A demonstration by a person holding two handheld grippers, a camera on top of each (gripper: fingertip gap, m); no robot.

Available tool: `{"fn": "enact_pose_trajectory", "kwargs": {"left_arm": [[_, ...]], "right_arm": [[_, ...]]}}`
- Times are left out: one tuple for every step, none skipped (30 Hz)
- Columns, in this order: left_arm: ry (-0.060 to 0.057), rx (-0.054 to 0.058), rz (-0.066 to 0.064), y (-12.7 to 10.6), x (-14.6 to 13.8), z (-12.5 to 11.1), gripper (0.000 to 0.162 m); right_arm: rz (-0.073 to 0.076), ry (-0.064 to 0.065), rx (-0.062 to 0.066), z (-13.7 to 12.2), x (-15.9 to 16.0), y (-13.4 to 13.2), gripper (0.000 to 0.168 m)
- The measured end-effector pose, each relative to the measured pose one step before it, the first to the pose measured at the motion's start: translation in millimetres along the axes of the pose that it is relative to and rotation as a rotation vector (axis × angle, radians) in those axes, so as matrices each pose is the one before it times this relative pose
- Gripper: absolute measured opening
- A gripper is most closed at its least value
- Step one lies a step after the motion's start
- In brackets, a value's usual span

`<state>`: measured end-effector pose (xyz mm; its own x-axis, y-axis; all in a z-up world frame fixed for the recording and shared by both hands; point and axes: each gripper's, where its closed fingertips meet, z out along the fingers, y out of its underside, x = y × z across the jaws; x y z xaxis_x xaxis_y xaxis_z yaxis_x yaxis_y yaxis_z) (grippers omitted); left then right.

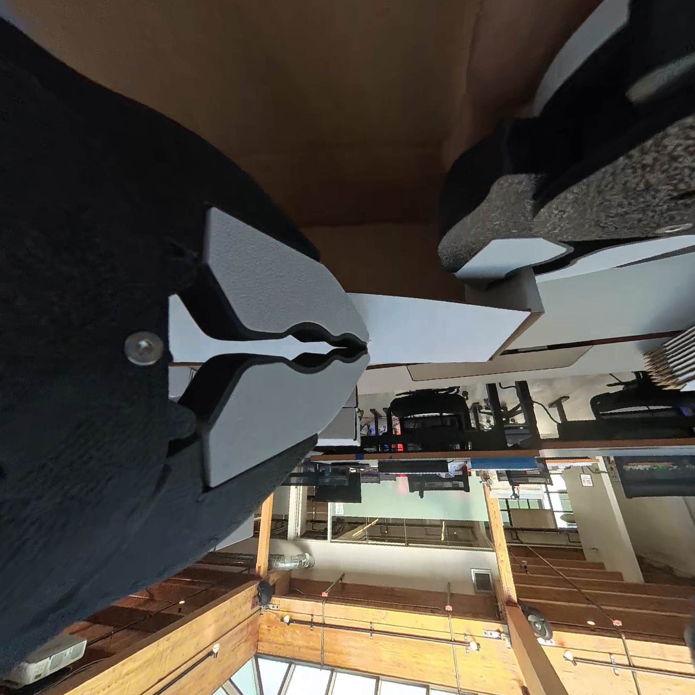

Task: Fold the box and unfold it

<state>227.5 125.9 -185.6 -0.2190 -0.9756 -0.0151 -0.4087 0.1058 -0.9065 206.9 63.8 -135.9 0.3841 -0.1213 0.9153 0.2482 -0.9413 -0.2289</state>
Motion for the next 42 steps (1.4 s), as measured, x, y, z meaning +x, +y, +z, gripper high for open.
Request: {"fn": "enact_pose_trajectory", "kwargs": {"left_arm": [[0.0014, 0.0000, -0.0018, 0.04, 0.02, -0.06, 0.006], [0.0003, 0.0000, -0.0001, 0.00, 0.04, 0.00, 0.006], [-0.0005, 0.0001, 0.0005, 0.03, -0.02, 0.16, 0.006], [-0.0007, 0.0002, 0.0006, -0.03, -0.04, 0.03, 0.006], [-0.0009, 0.0001, 0.0002, -0.02, -0.03, 0.03, 0.006], [-0.0010, -0.0001, -0.0010, -0.05, -0.20, 0.15, 0.006], [-0.0001, -0.0003, -0.0040, 0.03, -0.45, 0.02, 0.006], [0.0035, -0.0002, -0.0066, 0.01, -0.21, 0.04, 0.006], [0.0036, -0.0002, -0.0069, 0.12, -0.37, 0.04, 0.006], [0.0031, -0.0002, -0.0056, -0.03, -0.14, 0.07, 0.006], [0.0022, -0.0001, -0.0035, 0.02, -0.17, -0.06, 0.006], [0.0009, 0.0000, -0.0013, -0.02, -0.02, 0.05, 0.006], [-0.0005, 0.0000, 0.0003, -0.01, 0.01, 0.02, 0.006], [-0.0012, 0.0002, 0.0010, -0.01, 0.09, -0.01, 0.006], [-0.0061, 0.0003, -0.0004, -0.02, -0.55, -0.03, 0.006], [-0.0028, 0.0002, 0.0002, 0.00, -0.17, -0.03, 0.006], [0.0007, 0.0000, -0.0002, 0.01, 0.10, 0.00, 0.006], [0.0011, 0.0001, -0.0022, 0.02, 0.00, -0.05, 0.006], [0.0012, -0.0001, -0.0032, -0.04, -0.10, -0.15, 0.006], [0.0030, -0.0003, -0.0048, 0.14, -0.08, -0.05, 0.006], [0.0018, 0.0000, -0.0065, -0.01, -0.42, -0.05, 0.006], [0.0017, -0.0001, -0.0051, 0.02, -0.22, -0.08, 0.006], [0.0009, -0.0002, -0.0030, 0.01, -0.19, -0.03, 0.006], [-0.0020, 0.0001, -0.0023, 0.01, -0.39, -0.06, 0.006], [0.0001, -0.0001, -0.0016, -0.02, -0.09, 0.04, 0.006], [0.0013, -0.0003, -0.0017, 0.01, 0.08, 0.02, 0.006], [0.0003, 0.0001, -0.0063, 0.07, -0.21, -0.01, 0.006], [-0.0019, 0.0003, -0.0105, -0.07, -0.71, -0.05, 0.005], [-0.0029, 0.0005, -0.0122, 0.11, -0.86, -0.29, 0.006], [0.0010, 0.0017, -0.0170, 0.06, -0.31, -0.77, 0.005], [-0.0029, 0.0027, -0.0152, 0.07, -0.54, -1.21, 0.005], [-0.0125, 0.0073, -0.0050, -0.60, -0.77, -2.04, 0.005], [-0.0157, 0.0147, 0.0000, -1.94, -0.60, -3.44, 0.005], [-0.0220, 0.0177, 0.0037, -3.44, -1.27, -4.79, 0.006], [-0.0222, 0.0201, 0.0044, -4.98, -1.49, -5.12, 0.006], [-0.0165, 0.0175, 0.0022, -5.89, -1.09, -4.68, 0.006], [-0.0137, 0.0132, 0.0035, -6.41, -0.78, -4.32, 0.006], [-0.0133, 0.0116, 0.0087, -6.51, -0.41, -3.97, 0.005], [-0.0095, 0.0134, 0.0091, -6.73, 0.46, -3.95, 0.005], [-0.0085, 0.0152, 0.0077, -6.64, 0.60, -3.75, 0.005], [-0.0120, 0.0170, 0.0041, -6.52, -0.74, -4.03, 0.005], [-0.0105, 0.0205, 0.0080, -6.90, -1.28, -4.32, 0.005]], "right_arm": [[-0.0015, 0.0172, -0.0040, -0.14, -0.49, -0.13, 0.000], [-0.0110, 0.0131, -0.0044, -0.11, 0.14, -0.01, 0.000], [-0.0024, 0.0085, -0.0041, -0.30, 1.37, -0.01, 0.000], [0.0057, 0.0120, 0.0002, -1.22, 2.84, -0.31, 0.000], [0.0035, 0.0335, 0.0051, -3.36, 5.28, -0.91, 0.000], [0.0088, 0.0614, -0.0022, -6.39, 7.90, 0.14, 0.000], [0.0215, 0.0482, 0.0019, -8.32, 5.29, 0.57, 0.000], [0.0395, 0.0461, 0.0047, -9.16, 4.70, 2.50, 0.000], [0.0465, 0.0447, -0.0066, -8.99, 5.03, 6.24, 0.000], [0.0428, 0.0391, -0.0201, -7.09, 5.60, 10.23, 0.000], [0.0335, 0.0300, -0.0338, -4.48, 5.72, 13.77, 0.000], [0.0250, 0.0188, -0.0398, -1.52, 5.62, 14.86, 0.000], [0.0247, 0.0119, -0.0357, 0.93, 5.16, 13.73, 0.000], [0.0190, -0.0009, -0.0220, 2.62, 3.12, 10.33, 0.000], [0.0033, -0.0150, -0.0155, 2.95, 0.24, 6.77, 0.000], [-0.0158, -0.0181, -0.0182, 2.45, -1.83, 4.59, 0.000], [-0.0298, -0.0245, -0.0243, 1.45, -4.17, 3.62, 0.000], [-0.0230, -0.0360, -0.0265, 0.72, -6.80, 3.05, 0.000], [-0.0066, -0.0285, -0.0162, 0.42, -6.48, 1.52, 0.000], [-0.0003, -0.0211, -0.0056, -0.23, -5.42, 0.24, 0.000], [0.0042, -0.0087, -0.0068, -0.83, -3.29, 0.34, 0.000], [0.0079, -0.0074, -0.0047, -0.92, -2.26, 0.01, 0.000], [0.0098, -0.0070, -0.0040, -1.17, -1.54, -0.09, 0.000], [0.0118, -0.0086, -0.0067, -0.93, -1.58, 0.23, 0.000], [0.0162, -0.0164, -0.0100, -0.16, -2.86, 0.87, 0.000], [0.0088, 0.0000, -0.0107, 0.47, -0.80, 0.73, 0.000], [-0.0032, 0.0039, -0.0066, 0.62, -0.25, -0.20, 0.000], [0.0034, 0.0023, -0.0076, 1.09, 0.05, -0.31, 0.000], [0.0108, 0.0009, -0.0072, 1.27, 0.21, -0.58, 0.000], [0.0146, -0.0280, -0.0041, 1.58, -4.35, -0.78, 0.000], [0.0155, -0.0191, 0.0009, 1.79, -3.73, -1.39, 0.000], [-0.0124, 0.0147, 0.0087, 1.06, 0.73, -1.51, 0.000], [-0.0127, 0.0113, 0.0058, 0.71, 1.30, -0.77, 0.000], [0.0190, -0.0025, 0.0066, 0.28, 1.24, -1.01, 0.000], [0.0459, -0.0043, 0.0204, -0.40, 2.18, -2.45, 0.000], [0.0519, 0.0038, 0.0316, -0.83, 3.79, -4.03, 0.000], [0.0497, 0.0121, 0.0309, -1.28, 4.67, -4.51, 0.000], [0.0476, 0.0080, 0.0338, -1.50, 3.78, -5.63, 0.000], [0.0578, -0.0026, 0.0365, -1.76, 2.08, -6.76, 0.000], [0.0660, -0.0056, 0.0355, -1.96, 1.37, -6.76, 0.000], [0.0790, -0.0025, 0.0336, -1.62, 1.96, -5.72, 0.000], [0.0841, -0.0171, 0.0247, -1.00, 1.06, -3.82, 0.000]]}}
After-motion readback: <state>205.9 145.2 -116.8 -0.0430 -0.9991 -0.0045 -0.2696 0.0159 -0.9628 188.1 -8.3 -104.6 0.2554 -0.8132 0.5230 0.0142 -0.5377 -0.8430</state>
